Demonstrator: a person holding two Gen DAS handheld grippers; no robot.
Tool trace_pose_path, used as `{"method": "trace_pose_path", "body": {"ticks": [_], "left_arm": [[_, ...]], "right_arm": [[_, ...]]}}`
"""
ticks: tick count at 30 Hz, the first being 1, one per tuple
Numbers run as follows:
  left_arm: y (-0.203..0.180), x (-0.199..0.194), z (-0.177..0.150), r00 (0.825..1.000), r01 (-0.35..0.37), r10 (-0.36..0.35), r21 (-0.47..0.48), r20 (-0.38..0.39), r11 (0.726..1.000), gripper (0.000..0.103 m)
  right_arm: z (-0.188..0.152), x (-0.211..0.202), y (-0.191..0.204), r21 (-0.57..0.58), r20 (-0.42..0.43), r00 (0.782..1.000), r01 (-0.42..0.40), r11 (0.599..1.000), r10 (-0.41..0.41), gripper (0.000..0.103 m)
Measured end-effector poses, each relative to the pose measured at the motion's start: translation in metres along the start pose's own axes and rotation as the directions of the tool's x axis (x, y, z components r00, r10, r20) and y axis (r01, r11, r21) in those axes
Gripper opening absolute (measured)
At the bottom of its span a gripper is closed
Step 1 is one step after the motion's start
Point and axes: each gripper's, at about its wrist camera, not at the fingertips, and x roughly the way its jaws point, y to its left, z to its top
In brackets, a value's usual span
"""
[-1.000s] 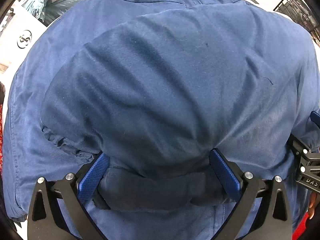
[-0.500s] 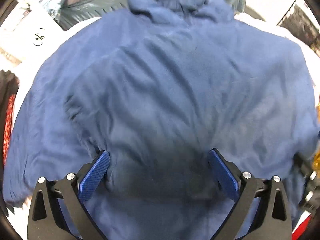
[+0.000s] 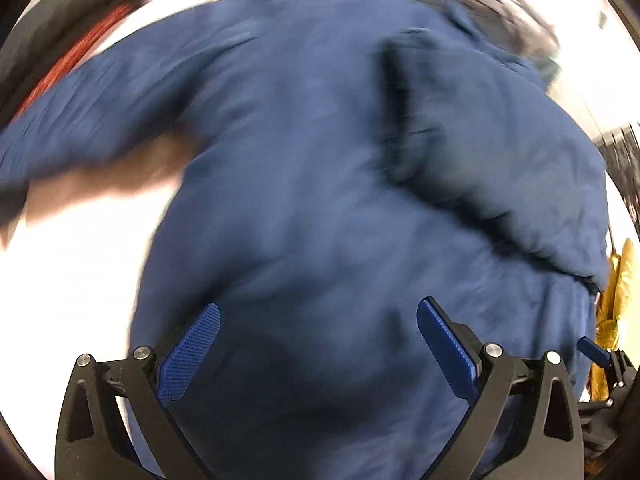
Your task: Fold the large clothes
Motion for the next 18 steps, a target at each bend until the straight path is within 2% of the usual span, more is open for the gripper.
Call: {"method": "trace_pose_path", "body": {"ticks": [4,6,9,12,15,17,18], "left_arm": [[0.056,-0.011,-0.015,1.000,0.014,-0.012,-0.121,0.018,0.993,0.097],[0.080,-0.018,-0.019,0.999,0.001,0.006,-0.187,0.040,0.982,0.097],[0.123,-0.026,-0.023,0.997,0.011,0.012,-0.314,0.073,0.949,0.097],[0.171,-0.038,-0.026,0.991,0.047,0.016,-0.459,0.132,0.887,0.097],[0.215,-0.052,-0.020,0.980,0.106,0.009,-0.565,0.197,0.818,0.096],[0.253,-0.064,-0.012,0.962,0.182,0.001,-0.645,0.272,0.742,0.096],[0.273,-0.072,-0.010,0.945,0.237,-0.002,-0.684,0.326,0.690,0.096]], "right_arm": [[0.004,-0.004,0.024,-0.019,0.010,1.000,-0.003,1.000,0.003,0.097],[0.002,-0.005,0.023,-0.034,0.014,1.000,0.001,0.999,-0.001,0.097],[0.001,-0.003,0.037,-0.054,0.003,1.000,0.008,0.999,-0.008,0.097],[0.001,0.001,0.043,-0.067,-0.005,1.000,0.015,0.998,-0.015,0.097],[-0.002,0.002,0.043,-0.081,0.000,1.000,0.025,0.996,-0.025,0.097],[-0.004,-0.001,0.047,-0.086,0.004,0.999,0.034,0.996,-0.034,0.097],[-0.003,-0.006,0.047,-0.087,0.006,0.999,0.040,0.995,-0.040,0.097]]}}
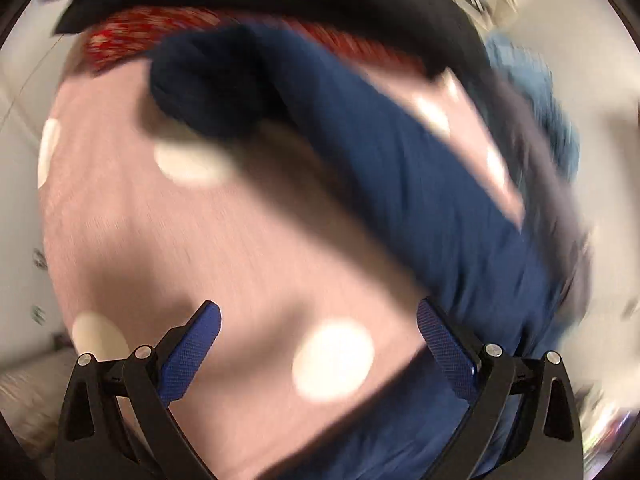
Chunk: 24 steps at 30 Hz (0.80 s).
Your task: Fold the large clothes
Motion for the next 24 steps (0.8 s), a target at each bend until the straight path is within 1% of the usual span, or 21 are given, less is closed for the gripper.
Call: {"method": "trace_pose_path", "body": {"ticks": [2,4,5,6,7,8,10,12,13,14,15,17,18,19,20,21,22,24], "left_arm": [[0.009,-0.010,0.021,0.997,0.062,-0.056,-0.094,0.057,0.994,0.096],[0.017,-0.011,0.044,0.992,0.116,-0.105,-0.159,0.076,0.981,0.097],[0.020,-0.006,0.055,0.991,0.130,-0.122,-0.179,0.059,0.975,0.097],[0.022,0.000,0.062,0.991,0.130,-0.125,-0.191,0.037,0.973,0.096],[0.026,0.012,0.071,0.994,0.103,-0.105,-0.217,0.002,0.971,0.095],[0.029,0.018,0.076,0.996,0.086,-0.092,-0.231,-0.014,0.969,0.093],[0.031,0.029,0.080,0.995,0.082,-0.094,-0.245,-0.039,0.966,0.084],[0.035,0.034,0.080,0.993,0.088,-0.104,-0.253,-0.054,0.964,0.070],[0.031,0.035,0.076,0.993,0.090,-0.107,-0.248,-0.053,0.965,0.064],[0.030,0.035,0.077,0.993,0.089,-0.104,-0.237,-0.052,0.967,0.050],[0.025,0.035,0.074,0.994,0.082,-0.095,-0.218,-0.051,0.972,0.033],[0.005,0.037,0.075,0.998,0.044,-0.051,-0.135,-0.047,0.990,0.016],[-0.006,0.035,0.078,0.999,0.022,-0.025,-0.093,-0.037,0.995,0.014],[-0.023,0.032,0.078,1.000,-0.014,0.014,-0.017,-0.014,1.000,0.012],[-0.043,0.029,0.077,0.999,-0.035,0.035,0.057,0.010,0.998,0.010],[-0.057,0.027,0.075,0.999,-0.038,0.035,0.104,0.028,0.994,0.010],[-0.080,0.020,0.073,0.999,-0.029,0.022,0.168,0.047,0.985,0.010],[-0.113,0.008,0.062,0.998,-0.004,-0.014,0.259,0.066,0.966,0.009]], "right_arm": [[0.001,0.000,-0.001,0.001,-0.002,1.000,0.011,1.000,-0.011,0.097],[-0.001,0.000,0.002,0.009,-0.014,1.000,0.021,1.000,-0.020,0.097],[0.000,0.001,0.000,0.013,-0.019,1.000,0.023,1.000,-0.023,0.097],[0.001,0.001,0.002,0.015,-0.025,0.999,0.028,0.999,-0.028,0.097],[0.003,0.003,0.001,0.016,-0.029,0.999,0.033,0.999,-0.032,0.097],[0.004,0.003,0.003,0.016,-0.029,0.999,0.039,0.999,-0.039,0.097],[0.006,0.003,0.005,0.012,-0.022,0.998,0.051,0.999,-0.050,0.097],[0.006,0.000,0.008,0.015,-0.014,0.998,0.059,0.998,-0.058,0.097],[0.007,-0.002,0.010,0.021,-0.009,0.998,0.063,0.998,-0.063,0.097],[0.005,-0.006,-0.002,0.027,-0.005,0.998,0.063,0.998,-0.063,0.097],[0.006,-0.008,-0.004,0.037,-0.003,0.998,0.063,0.997,-0.063,0.097],[0.004,-0.010,-0.011,0.058,-0.006,0.998,0.065,0.996,-0.064,0.097],[0.003,-0.010,-0.013,0.072,-0.009,0.998,0.066,0.995,-0.065,0.097],[0.003,-0.010,-0.017,0.089,-0.013,0.998,0.065,0.994,-0.064,0.097],[0.001,-0.010,-0.021,0.100,-0.015,0.998,0.063,0.993,-0.062,0.097],[0.000,-0.010,-0.025,0.113,-0.015,0.998,0.060,0.992,-0.058,0.097],[0.000,-0.011,-0.027,0.124,-0.010,0.998,0.058,0.991,-0.057,0.097],[-0.002,-0.013,-0.032,0.133,0.001,0.998,0.056,0.989,-0.057,0.097]]}}
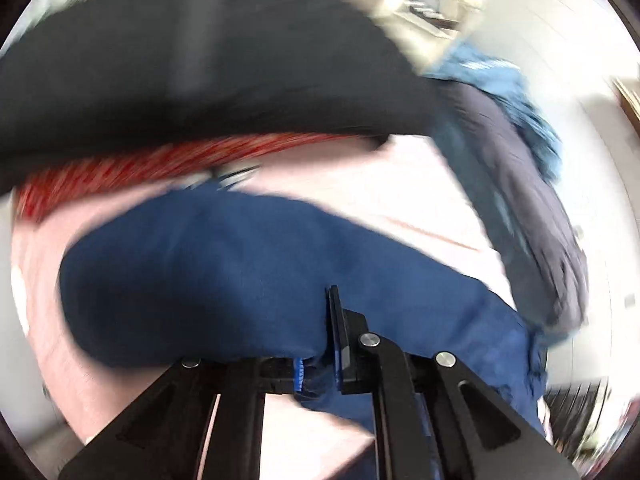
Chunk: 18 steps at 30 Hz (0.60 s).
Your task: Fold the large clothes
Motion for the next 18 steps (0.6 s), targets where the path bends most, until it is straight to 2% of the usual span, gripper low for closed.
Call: {"method": "trace_pose_path", "body": {"ticks": [2,4,5,7,8,9,10,13,15,16,17,18], "left_arm": [[-0.057,-0.011,-0.008,0.999,0.046,-0.050,0.154,0.019,0.987,0.009],[-0.117,-0.011,-0.023,0.995,0.099,-0.104,0.298,0.001,0.949,0.009],[-0.144,-0.010,-0.035,0.992,0.122,-0.124,0.360,-0.016,0.925,0.009],[-0.197,-0.006,-0.074,0.984,0.176,-0.159,0.485,-0.076,0.857,0.009],[-0.218,-0.003,-0.094,0.982,0.191,-0.158,0.543,-0.108,0.818,0.009],[-0.244,0.005,-0.126,0.978,0.207,-0.142,0.619,-0.153,0.758,0.009],[-0.257,0.011,-0.148,0.974,0.218,-0.125,0.661,-0.187,0.718,0.009],[-0.293,0.046,-0.235,0.957,0.233,0.014,0.793,-0.291,0.563,0.021],[-0.303,0.066,-0.268,0.962,0.187,0.093,0.866,-0.258,0.464,0.044],[-0.304,0.073,-0.286,0.967,0.150,0.130,0.901,-0.220,0.406,0.053],[-0.306,0.078,-0.297,0.968,0.135,0.150,0.921,-0.202,0.366,0.067],[-0.306,0.079,-0.303,0.969,0.125,0.160,0.934,-0.187,0.333,0.076]], "right_arm": [[0.001,-0.002,-0.006,0.009,0.009,1.000,-0.006,1.000,0.006,0.097],[0.002,-0.004,-0.010,0.019,0.019,1.000,-0.010,1.000,0.010,0.097],[0.003,-0.006,-0.015,0.022,0.021,1.000,-0.011,1.000,0.011,0.097],[0.012,-0.013,-0.032,0.030,0.025,1.000,-0.016,0.999,0.015,0.097],[0.012,-0.014,-0.036,0.036,0.027,1.000,-0.016,0.999,0.015,0.097],[0.012,-0.018,-0.042,0.042,0.028,1.000,-0.016,0.999,0.015,0.097],[0.011,-0.018,-0.047,0.052,0.027,1.000,-0.015,0.999,0.014,0.097],[-0.004,-0.020,-0.067,0.079,0.023,1.000,-0.011,0.997,0.010,0.097],[-0.011,-0.018,-0.082,0.103,0.014,1.000,-0.005,0.995,0.004,0.097],[-0.013,-0.017,-0.086,0.112,0.011,1.000,-0.003,0.994,0.002,0.097],[-0.016,-0.016,-0.093,0.127,0.006,1.000,-0.003,0.992,0.003,0.097],[-0.017,-0.016,-0.098,0.138,0.003,1.000,-0.003,0.990,0.002,0.097]]}}
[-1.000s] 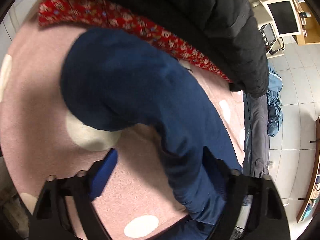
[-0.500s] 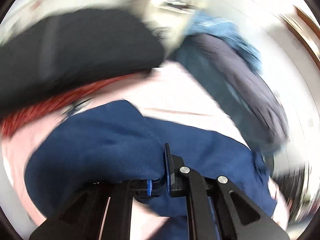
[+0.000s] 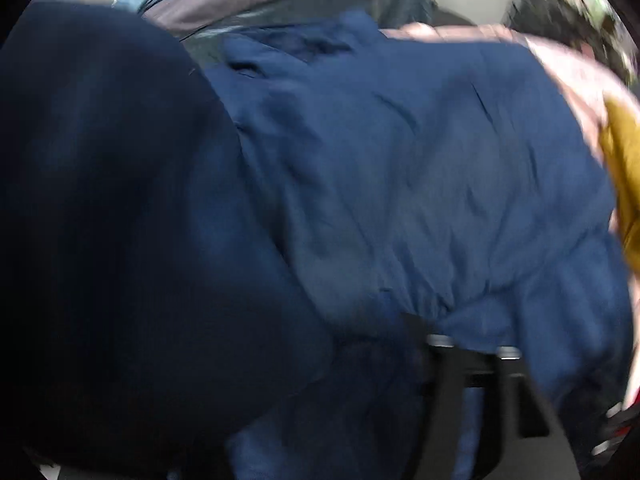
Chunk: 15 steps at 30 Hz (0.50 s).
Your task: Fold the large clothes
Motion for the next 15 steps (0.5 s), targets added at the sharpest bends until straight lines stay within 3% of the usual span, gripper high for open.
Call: {"method": "trace_pose_path", "body": {"ticks": [3,8,12,15], "left_arm": [[-0.013,-0.007,-0.004,1.000,-0.011,0.009,0.096,0.017,0.995,0.086],[-0.012,-0.038,-0.012,0.992,0.090,-0.101,0.131,0.078,0.987,0.093],[0.001,-0.053,-0.029,0.981,0.151,-0.161,0.090,0.111,0.984,0.096],[0.022,-0.051,-0.049,0.978,0.185,-0.183,-0.012,0.099,0.983,0.096]], "right_arm": [[-0.004,0.006,-0.014,0.021,-0.008,1.000,-0.003,1.000,0.003,0.097],[0.003,0.002,-0.020,0.024,0.002,1.000,-0.008,1.000,0.008,0.097],[0.025,-0.006,-0.025,0.021,0.032,0.999,-0.017,1.000,0.017,0.097],[0.050,-0.015,-0.026,0.019,0.060,0.997,-0.044,0.999,0.043,0.097]]}}
